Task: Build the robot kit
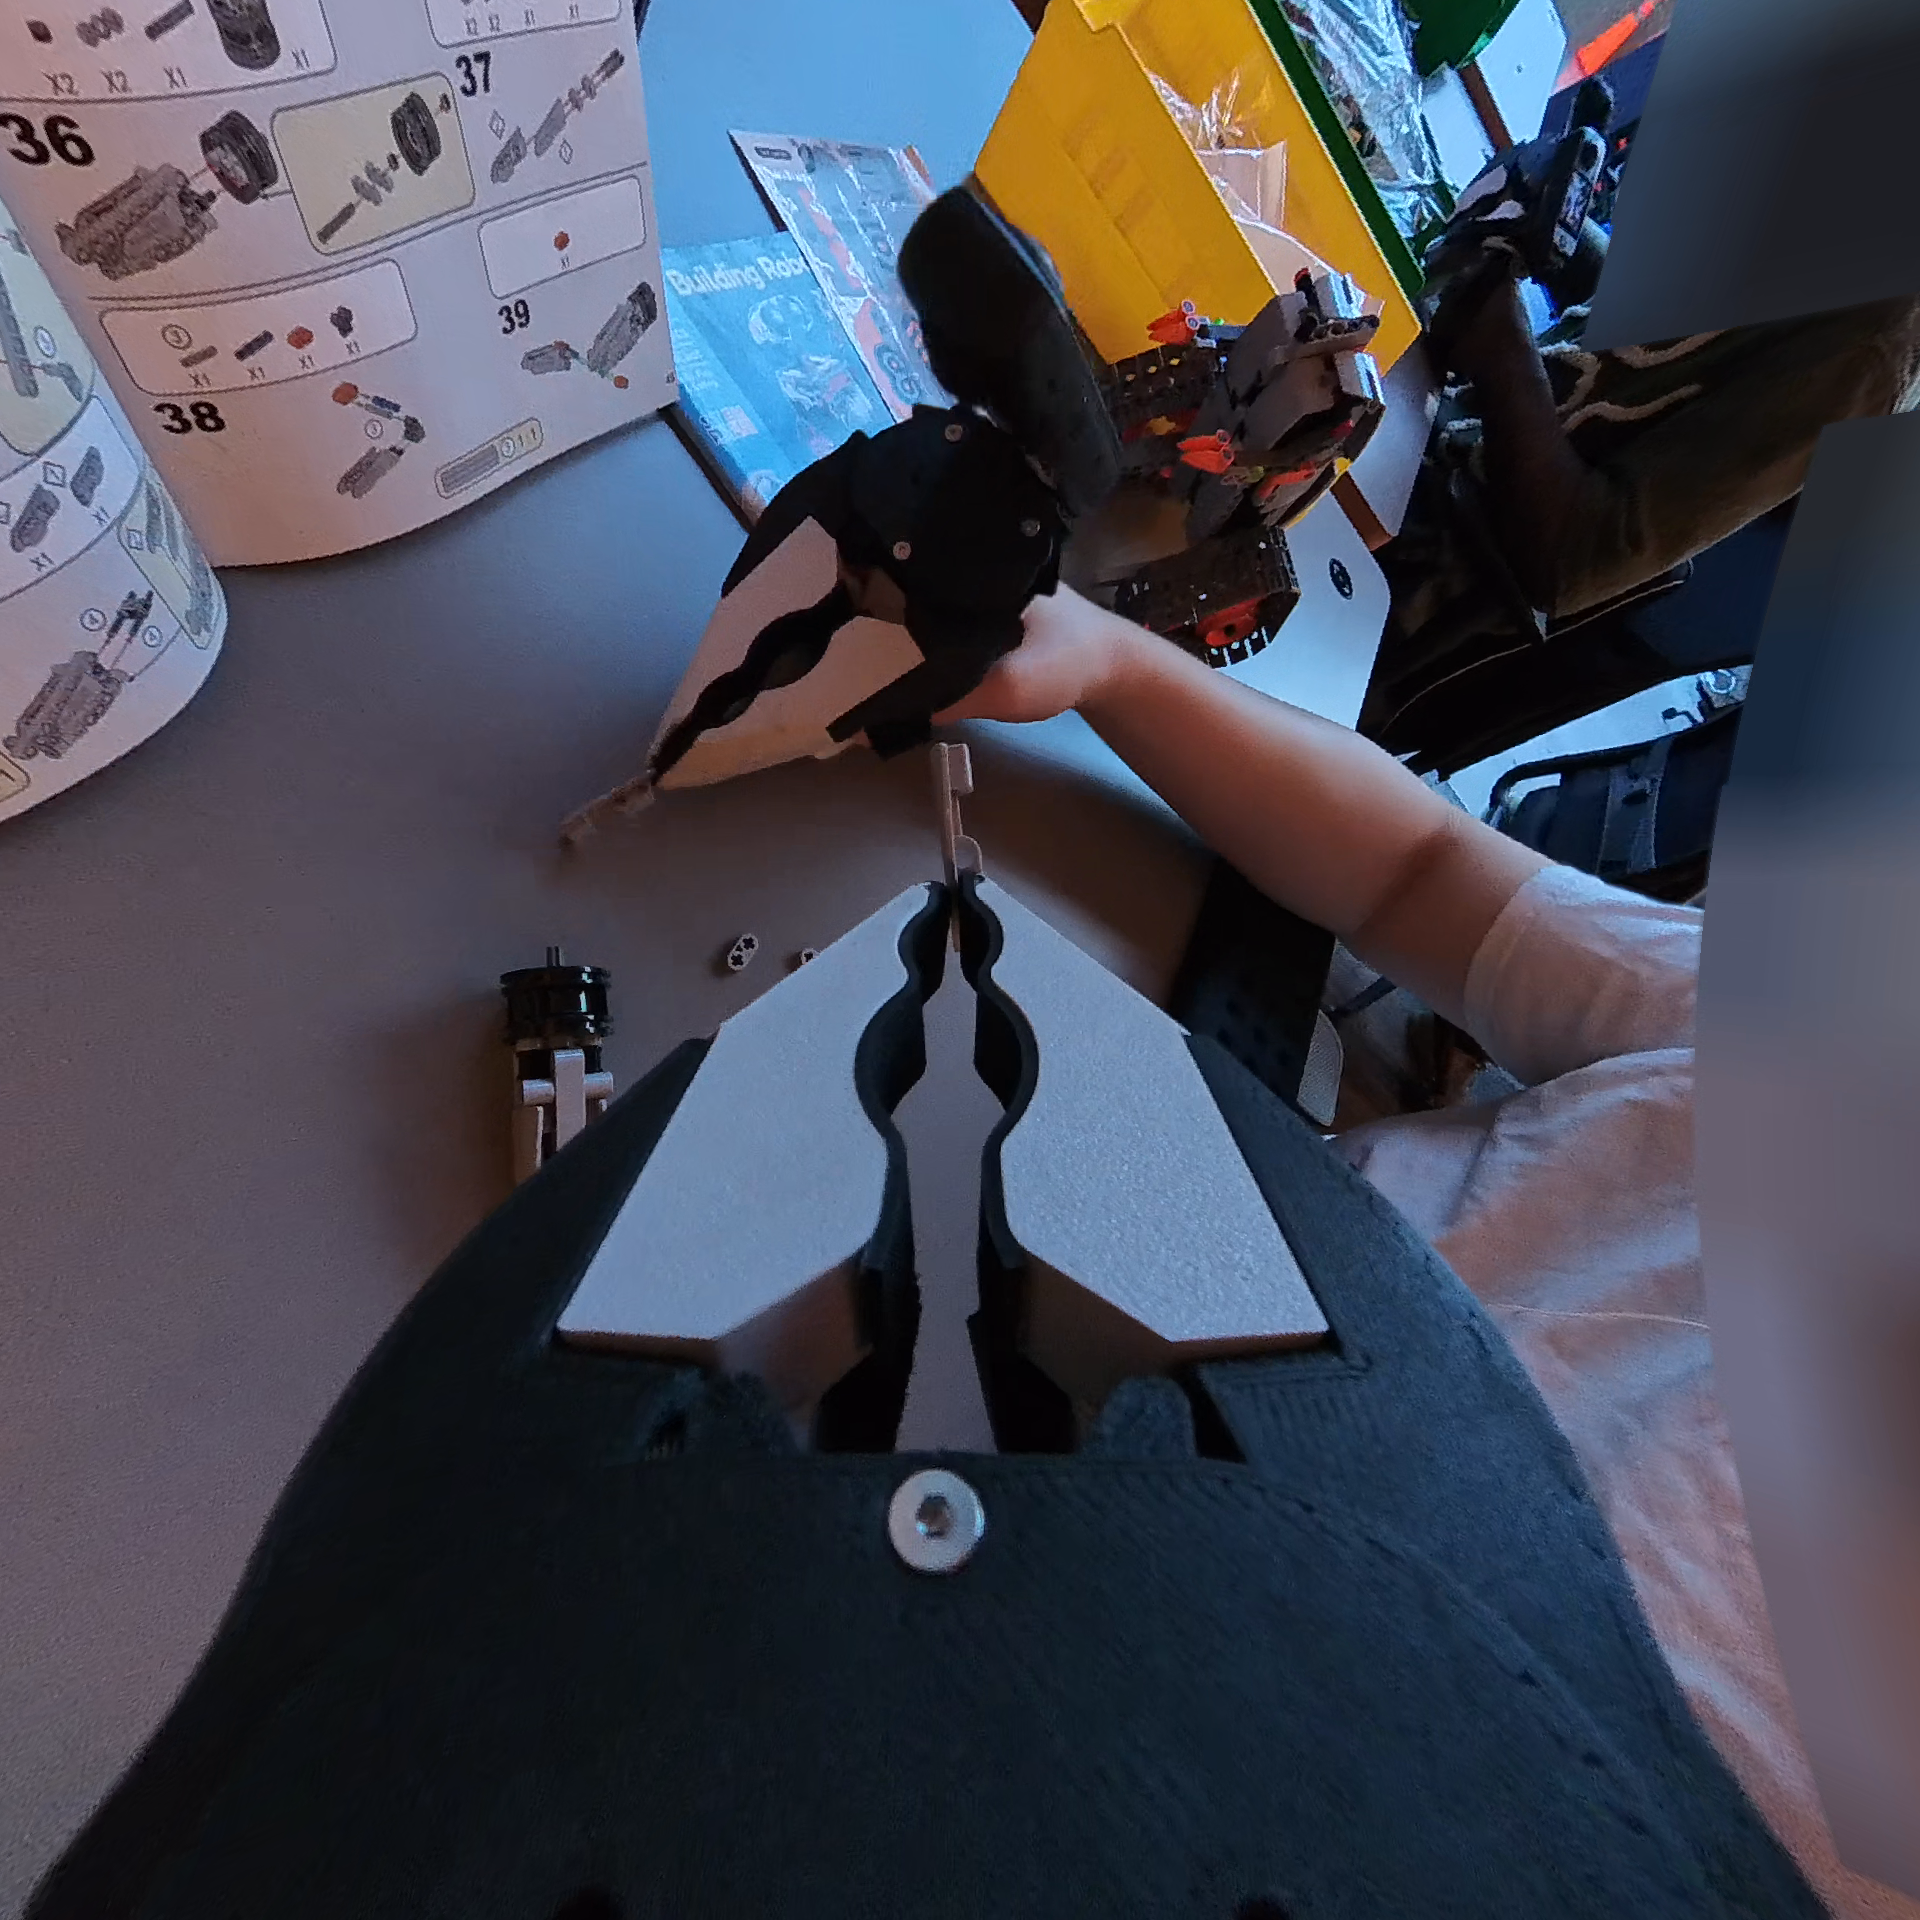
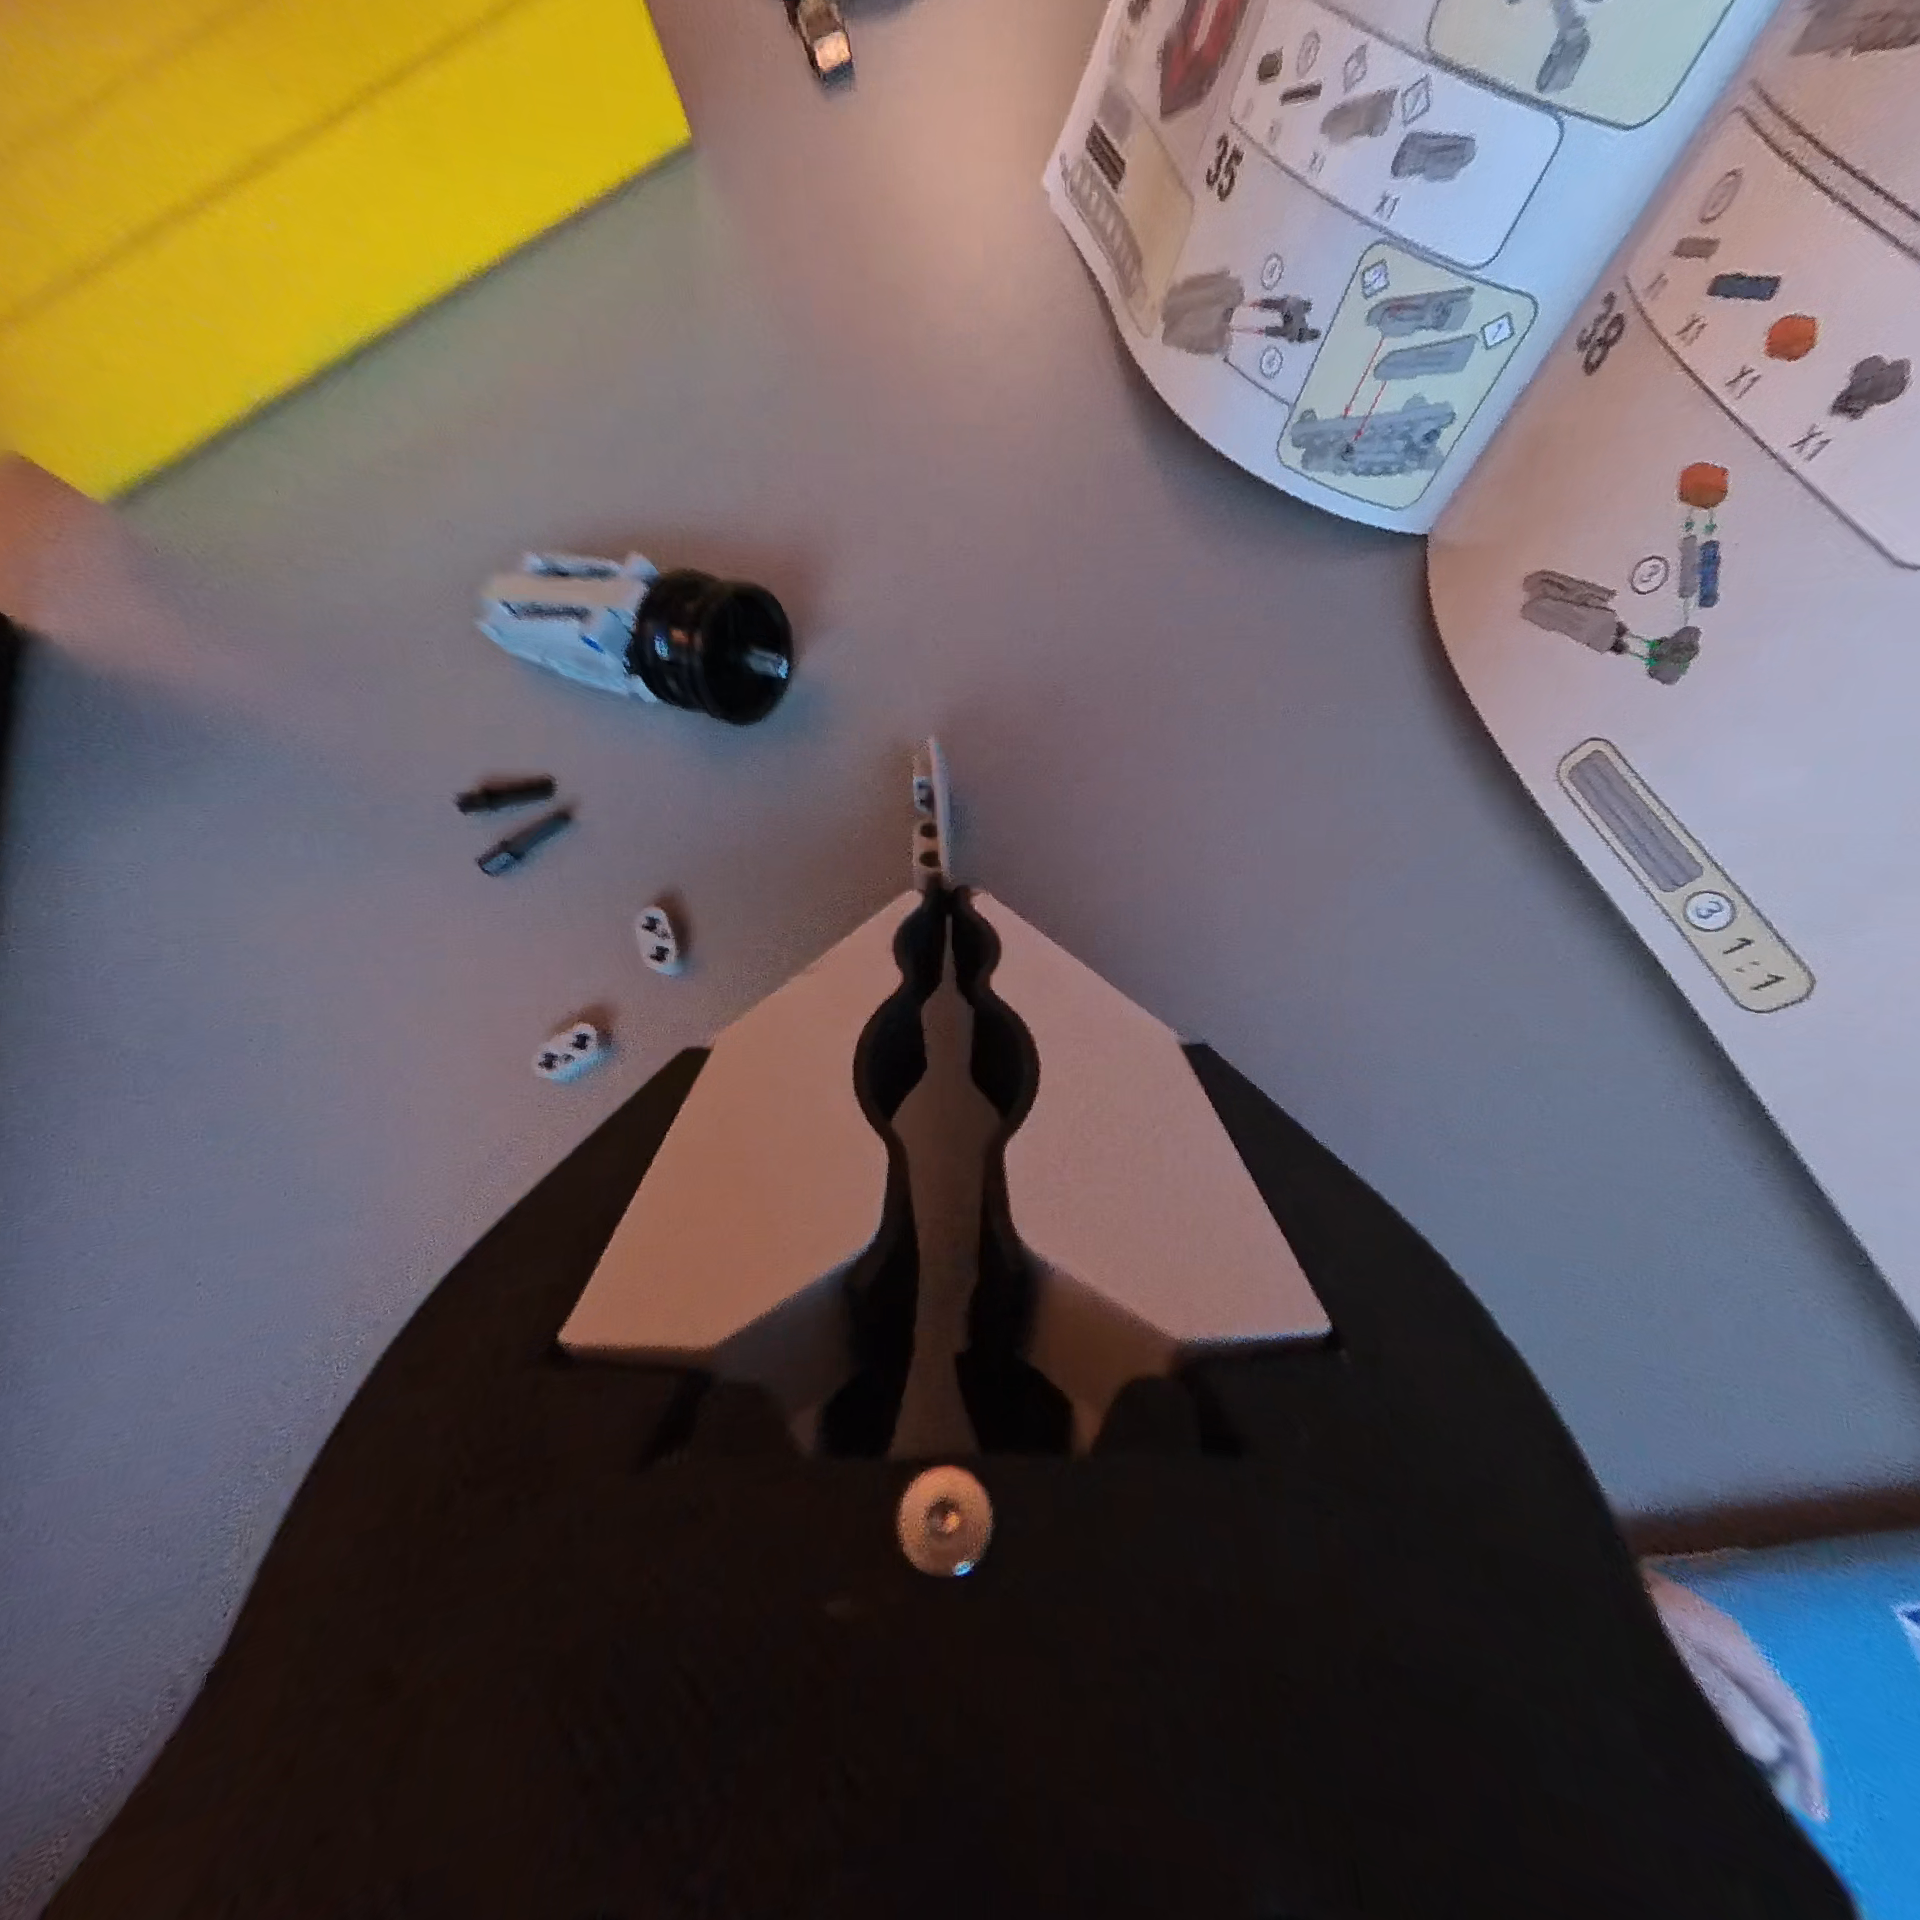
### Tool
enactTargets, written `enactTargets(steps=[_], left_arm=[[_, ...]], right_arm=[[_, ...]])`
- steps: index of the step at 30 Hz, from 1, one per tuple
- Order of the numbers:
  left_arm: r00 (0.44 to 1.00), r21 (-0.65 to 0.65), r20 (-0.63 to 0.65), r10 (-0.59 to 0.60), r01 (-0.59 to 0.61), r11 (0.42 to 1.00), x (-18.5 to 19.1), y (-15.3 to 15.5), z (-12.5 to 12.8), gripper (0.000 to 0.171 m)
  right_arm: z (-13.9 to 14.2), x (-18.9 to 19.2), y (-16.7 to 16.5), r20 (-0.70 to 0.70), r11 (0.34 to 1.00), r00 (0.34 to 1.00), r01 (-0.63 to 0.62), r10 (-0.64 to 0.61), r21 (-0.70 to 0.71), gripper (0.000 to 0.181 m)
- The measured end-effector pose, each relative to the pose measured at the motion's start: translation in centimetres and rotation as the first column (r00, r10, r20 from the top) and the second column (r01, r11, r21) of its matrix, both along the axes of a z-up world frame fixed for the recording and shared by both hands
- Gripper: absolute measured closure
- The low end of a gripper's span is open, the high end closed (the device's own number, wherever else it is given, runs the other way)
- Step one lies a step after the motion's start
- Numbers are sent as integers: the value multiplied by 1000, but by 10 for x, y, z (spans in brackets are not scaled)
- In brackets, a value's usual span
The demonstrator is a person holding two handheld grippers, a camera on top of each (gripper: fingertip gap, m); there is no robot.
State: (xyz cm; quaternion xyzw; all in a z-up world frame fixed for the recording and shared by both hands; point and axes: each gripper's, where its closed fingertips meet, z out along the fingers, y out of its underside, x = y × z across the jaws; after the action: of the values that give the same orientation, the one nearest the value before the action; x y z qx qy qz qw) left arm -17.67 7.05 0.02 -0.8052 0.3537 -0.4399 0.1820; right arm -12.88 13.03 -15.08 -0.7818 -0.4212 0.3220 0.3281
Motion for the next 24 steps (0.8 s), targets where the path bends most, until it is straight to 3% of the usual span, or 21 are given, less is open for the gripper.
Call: enactTargets(steps=[12, 16, 21, 24], left_arm=[[1000, -17, -8, 15, -15, 1000, -6, 4, -5, 171], [1000, -14, -15, 16, -16, 1000, -5, 3, -5, 171], [999, -16, -29, 20, -21, 1000, -5, 2, -8, 171], [999, -22, -41, 26, -27, 999, -7, 2, -12, 171]], right_arm=[[-8, -2, -4, 86, 996, 994, -76, 71, 52, 181], [-4, -1, -4, 70, 994, 996, -68, 62, 85, 171], [11, 15, -13, 35, 988, 998, 50, -55, 147, 165], [10, 40, -33, 151, 972, 979, 107, -140, 210, 160]])
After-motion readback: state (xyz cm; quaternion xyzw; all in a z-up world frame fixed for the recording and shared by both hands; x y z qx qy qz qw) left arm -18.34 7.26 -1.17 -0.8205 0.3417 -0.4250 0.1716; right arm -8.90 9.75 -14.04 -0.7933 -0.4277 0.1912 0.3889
